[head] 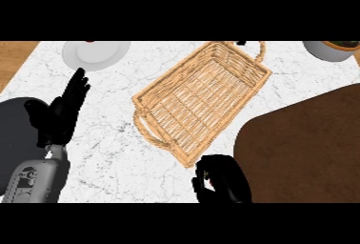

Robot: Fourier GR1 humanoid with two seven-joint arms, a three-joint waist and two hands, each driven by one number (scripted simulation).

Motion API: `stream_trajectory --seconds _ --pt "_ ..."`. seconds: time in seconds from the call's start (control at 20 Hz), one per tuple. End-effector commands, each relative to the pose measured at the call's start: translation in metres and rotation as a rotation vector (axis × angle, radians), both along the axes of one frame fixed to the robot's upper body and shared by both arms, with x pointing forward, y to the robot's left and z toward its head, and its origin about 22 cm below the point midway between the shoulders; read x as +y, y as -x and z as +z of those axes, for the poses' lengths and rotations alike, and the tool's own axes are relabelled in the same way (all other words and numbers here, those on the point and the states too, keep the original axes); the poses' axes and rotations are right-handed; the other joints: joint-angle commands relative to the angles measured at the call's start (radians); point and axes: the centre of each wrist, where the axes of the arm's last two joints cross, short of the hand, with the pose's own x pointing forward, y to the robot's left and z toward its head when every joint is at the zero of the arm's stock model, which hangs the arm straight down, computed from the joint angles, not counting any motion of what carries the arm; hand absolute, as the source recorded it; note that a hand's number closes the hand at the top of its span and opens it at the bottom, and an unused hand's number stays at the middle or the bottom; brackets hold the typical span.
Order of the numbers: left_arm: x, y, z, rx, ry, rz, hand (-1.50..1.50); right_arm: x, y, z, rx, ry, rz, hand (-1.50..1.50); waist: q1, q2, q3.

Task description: Pick the bell pepper from the cutting board and place it in the basket

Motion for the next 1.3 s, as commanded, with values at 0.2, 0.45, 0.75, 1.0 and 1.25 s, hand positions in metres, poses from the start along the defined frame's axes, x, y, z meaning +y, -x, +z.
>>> stream_trajectory --seconds 0.2,0.45,0.75,1.0,1.25 --pt "0.000 0.001 -0.009 0.025 -0.009 0.028 0.00 0.073 0.062 0.016 -0.081 -0.424 0.017 1.50 -0.031 0.000 0.019" --pt "0.014 0.002 -0.010 0.022 -0.022 0.056 0.00 0.096 0.089 0.041 -0.168 -0.578 0.000 1.50 -0.051 -0.008 0.012" --pt "0.009 0.002 -0.010 0.024 -0.006 0.081 0.00 0.104 0.072 0.056 -0.268 -0.545 -0.074 1.50 -0.073 -0.013 0.009" --pt "0.021 0.004 -0.008 0.037 -0.023 0.074 0.00 0.106 0.054 0.081 -0.301 -0.575 -0.144 1.50 -0.066 -0.016 0.008" --pt "0.013 0.002 -0.007 0.032 -0.015 0.066 0.00 0.109 0.026 0.113 -0.345 -0.639 -0.239 1.50 -0.061 -0.016 0.008"
